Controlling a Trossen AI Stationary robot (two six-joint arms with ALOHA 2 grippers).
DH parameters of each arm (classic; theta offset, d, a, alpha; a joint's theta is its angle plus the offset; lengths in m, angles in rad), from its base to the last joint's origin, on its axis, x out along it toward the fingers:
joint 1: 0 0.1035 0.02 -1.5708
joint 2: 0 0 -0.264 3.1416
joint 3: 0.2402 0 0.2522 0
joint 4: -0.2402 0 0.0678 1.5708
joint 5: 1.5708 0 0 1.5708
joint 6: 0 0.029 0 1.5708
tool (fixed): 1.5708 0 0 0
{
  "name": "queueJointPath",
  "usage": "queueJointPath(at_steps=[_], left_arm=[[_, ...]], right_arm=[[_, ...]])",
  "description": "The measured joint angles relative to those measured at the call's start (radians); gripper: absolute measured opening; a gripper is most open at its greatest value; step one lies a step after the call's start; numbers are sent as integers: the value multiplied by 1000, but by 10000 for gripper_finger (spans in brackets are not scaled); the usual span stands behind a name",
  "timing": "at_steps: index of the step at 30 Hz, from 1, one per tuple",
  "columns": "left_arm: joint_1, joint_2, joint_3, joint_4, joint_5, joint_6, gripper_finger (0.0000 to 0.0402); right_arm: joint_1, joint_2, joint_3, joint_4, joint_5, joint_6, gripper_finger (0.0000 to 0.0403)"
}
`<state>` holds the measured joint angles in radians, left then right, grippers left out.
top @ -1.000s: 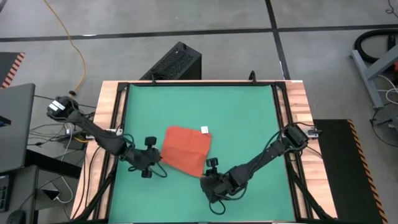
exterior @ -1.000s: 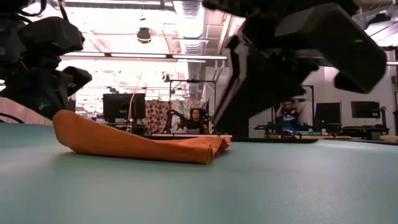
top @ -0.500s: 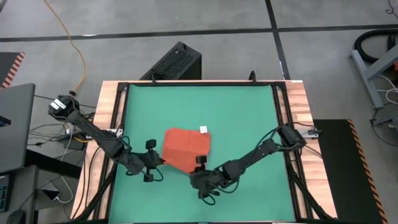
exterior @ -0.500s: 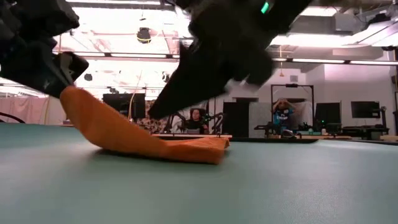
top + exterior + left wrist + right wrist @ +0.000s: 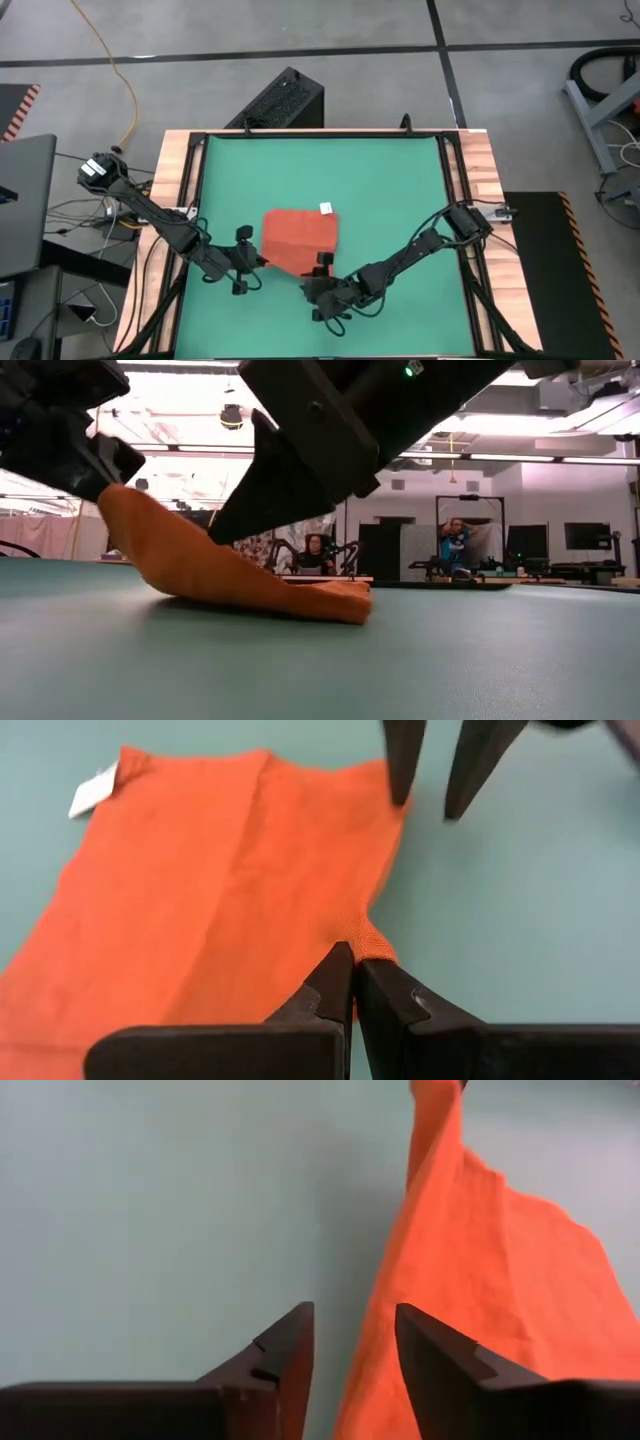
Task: Roll napkin
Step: Fold the orange table napkin
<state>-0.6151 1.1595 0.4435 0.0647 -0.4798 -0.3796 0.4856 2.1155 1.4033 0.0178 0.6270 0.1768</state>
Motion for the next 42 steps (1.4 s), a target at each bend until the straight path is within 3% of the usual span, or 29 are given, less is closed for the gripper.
queueJointPath(at_steps=[11, 15, 20, 27, 32, 36, 39, 42], left_arm=[[0, 0, 0, 89, -2, 39, 0], [0, 0, 0, 98, 5, 39, 0], [0, 0, 0, 108, 43, 108, 0], [-1, 0, 0, -23, 134, 214, 30], [0, -3, 6, -162, 133, 107, 70], [-15, -4, 46, -309, 11, 63, 75], [-42, -4, 50, -299, -126, 155, 67], [-59, -4, 50, -270, -169, 242, 61]], right_arm=[[-43, 0, 0, -24, 0, 18, 169], [-53, 0, 0, -81, -11, 69, 128], [-58, 0, 0, -104, -26, 80, 18], [-56, 0, 0, -116, -28, 78, 7], [-55, 0, 0, -116, -51, 80, 6], [-54, 0, 0, -120, -68, 80, 5], [-53, 0, 0, -150, -81, 81, 5], [-43, 0, 0, -195, -81, 108, 4]])
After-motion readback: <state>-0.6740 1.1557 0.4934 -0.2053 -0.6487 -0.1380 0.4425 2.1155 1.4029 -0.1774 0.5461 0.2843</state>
